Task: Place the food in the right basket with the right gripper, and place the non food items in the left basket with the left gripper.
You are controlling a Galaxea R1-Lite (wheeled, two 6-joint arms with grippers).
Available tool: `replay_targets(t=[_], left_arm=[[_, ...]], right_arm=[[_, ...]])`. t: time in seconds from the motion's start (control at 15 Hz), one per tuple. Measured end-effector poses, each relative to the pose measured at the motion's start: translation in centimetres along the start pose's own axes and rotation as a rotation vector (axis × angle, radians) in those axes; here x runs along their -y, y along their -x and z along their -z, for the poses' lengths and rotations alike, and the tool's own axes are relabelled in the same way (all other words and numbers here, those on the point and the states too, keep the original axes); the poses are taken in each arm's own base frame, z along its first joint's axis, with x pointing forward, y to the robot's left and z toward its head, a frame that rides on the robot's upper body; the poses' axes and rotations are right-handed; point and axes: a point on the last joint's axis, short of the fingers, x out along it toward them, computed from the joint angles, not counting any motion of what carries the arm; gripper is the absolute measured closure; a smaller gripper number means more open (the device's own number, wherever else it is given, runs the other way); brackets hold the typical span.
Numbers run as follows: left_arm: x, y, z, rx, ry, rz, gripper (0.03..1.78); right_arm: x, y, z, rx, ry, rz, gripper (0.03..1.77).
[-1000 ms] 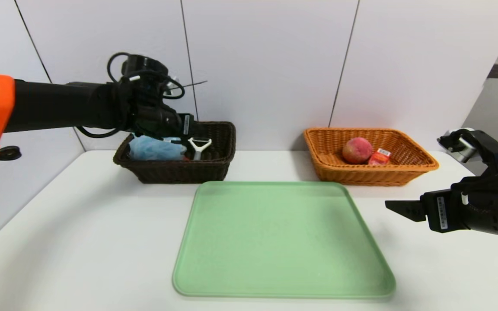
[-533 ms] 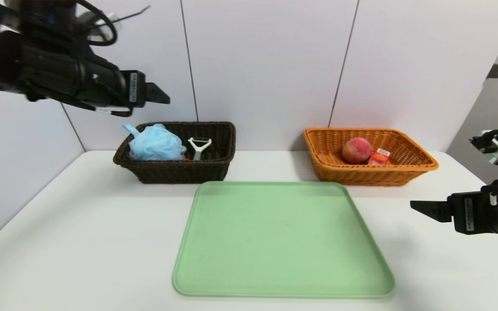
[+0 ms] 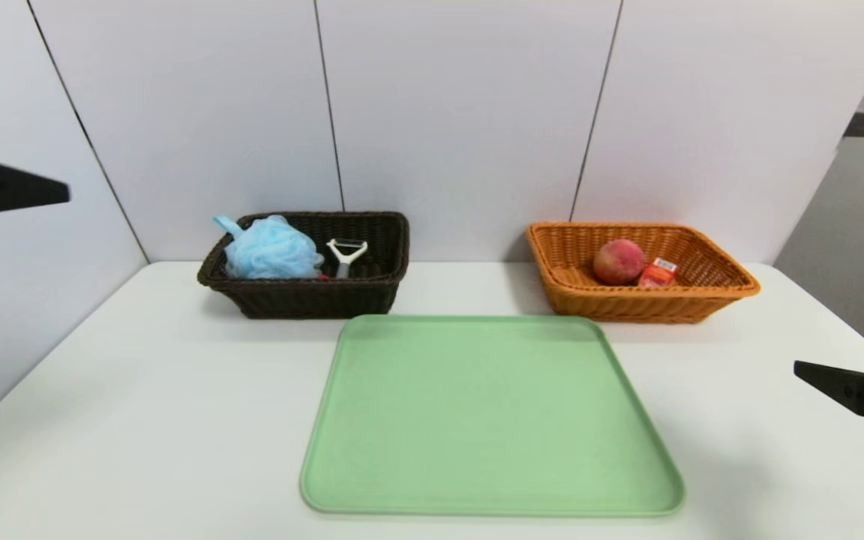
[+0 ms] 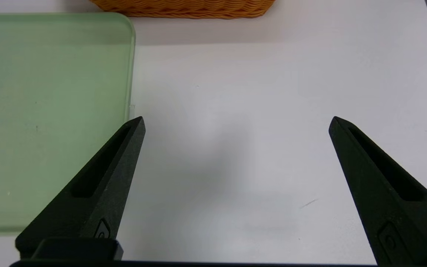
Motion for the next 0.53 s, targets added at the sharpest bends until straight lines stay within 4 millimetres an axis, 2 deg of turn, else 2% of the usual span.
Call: replay_targets(t=[0.2, 0.33, 0.53], left_arm=[[-2.3, 4.5, 4.5, 0.02, 0.033, -0.085, 0.14], [-3.4, 7.3, 8.8, 0.035, 0.051, -0.124, 0.14], [-4.2, 10.3, 15.1, 0.078, 0.063, -0.137, 0.13]], right_arm=[[0.5, 2.2, 1.8, 0.053, -0.011, 0.006, 0.09], [0.8, 3.8, 3.3, 0.098, -0.022, 0.018, 0.09], [1.2, 6.2, 5.7, 0.19, -0.035, 0.028, 0.09]])
